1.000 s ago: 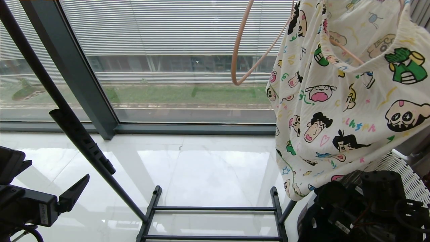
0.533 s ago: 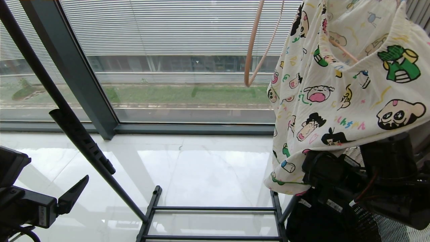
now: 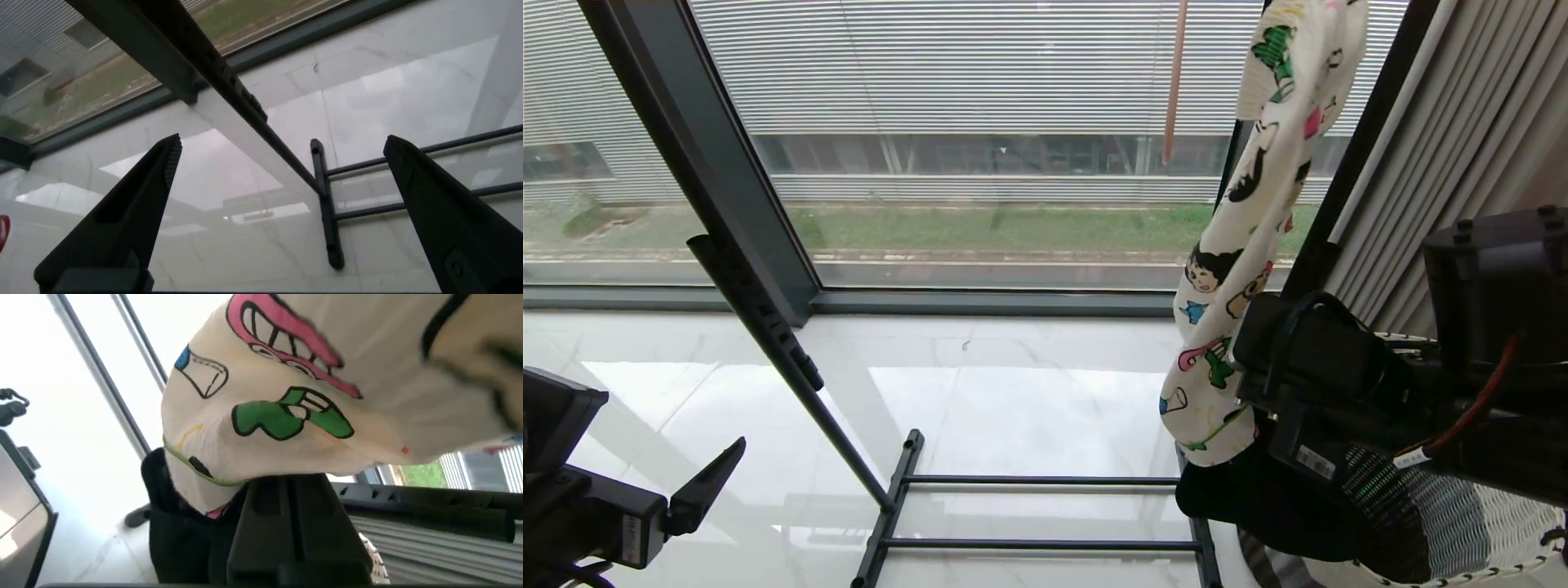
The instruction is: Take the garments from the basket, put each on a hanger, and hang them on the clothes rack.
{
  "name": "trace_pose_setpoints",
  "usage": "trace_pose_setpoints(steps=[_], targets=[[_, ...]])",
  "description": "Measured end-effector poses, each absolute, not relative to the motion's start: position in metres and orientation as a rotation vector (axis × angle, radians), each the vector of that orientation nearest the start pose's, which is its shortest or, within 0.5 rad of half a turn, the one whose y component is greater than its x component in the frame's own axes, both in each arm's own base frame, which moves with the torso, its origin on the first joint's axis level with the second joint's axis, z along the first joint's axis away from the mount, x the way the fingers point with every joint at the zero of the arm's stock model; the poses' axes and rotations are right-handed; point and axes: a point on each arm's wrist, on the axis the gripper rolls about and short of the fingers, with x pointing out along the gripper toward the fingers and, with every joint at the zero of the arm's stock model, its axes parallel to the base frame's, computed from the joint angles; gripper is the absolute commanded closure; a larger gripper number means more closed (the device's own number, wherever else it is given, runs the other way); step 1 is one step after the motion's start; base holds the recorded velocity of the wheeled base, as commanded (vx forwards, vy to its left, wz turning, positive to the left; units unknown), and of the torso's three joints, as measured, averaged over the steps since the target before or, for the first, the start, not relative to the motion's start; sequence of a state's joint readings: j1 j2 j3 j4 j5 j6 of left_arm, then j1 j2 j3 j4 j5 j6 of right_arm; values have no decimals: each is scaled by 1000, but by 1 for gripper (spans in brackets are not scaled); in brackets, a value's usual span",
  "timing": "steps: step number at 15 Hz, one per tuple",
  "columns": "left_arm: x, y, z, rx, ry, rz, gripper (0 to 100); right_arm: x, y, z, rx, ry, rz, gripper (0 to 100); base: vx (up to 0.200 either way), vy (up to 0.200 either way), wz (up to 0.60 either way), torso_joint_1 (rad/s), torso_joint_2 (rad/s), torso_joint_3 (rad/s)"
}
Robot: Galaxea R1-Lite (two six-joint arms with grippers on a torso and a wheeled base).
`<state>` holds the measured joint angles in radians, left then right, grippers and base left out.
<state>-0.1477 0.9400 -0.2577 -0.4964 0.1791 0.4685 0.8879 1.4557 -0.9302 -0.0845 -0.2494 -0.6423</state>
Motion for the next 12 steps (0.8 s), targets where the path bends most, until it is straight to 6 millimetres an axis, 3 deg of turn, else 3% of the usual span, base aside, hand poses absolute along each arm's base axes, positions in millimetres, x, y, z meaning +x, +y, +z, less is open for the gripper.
trace_pose_setpoints(steps=[9, 12], targets=[[104, -20, 173, 499, 156, -94, 0, 157, 193, 230, -863, 162, 761, 100, -200, 0, 0, 2, 5, 3], [102, -28, 177, 491, 127, -163, 0, 157, 193, 230, -861, 163, 763, 100, 0, 0, 0, 0, 0, 0]])
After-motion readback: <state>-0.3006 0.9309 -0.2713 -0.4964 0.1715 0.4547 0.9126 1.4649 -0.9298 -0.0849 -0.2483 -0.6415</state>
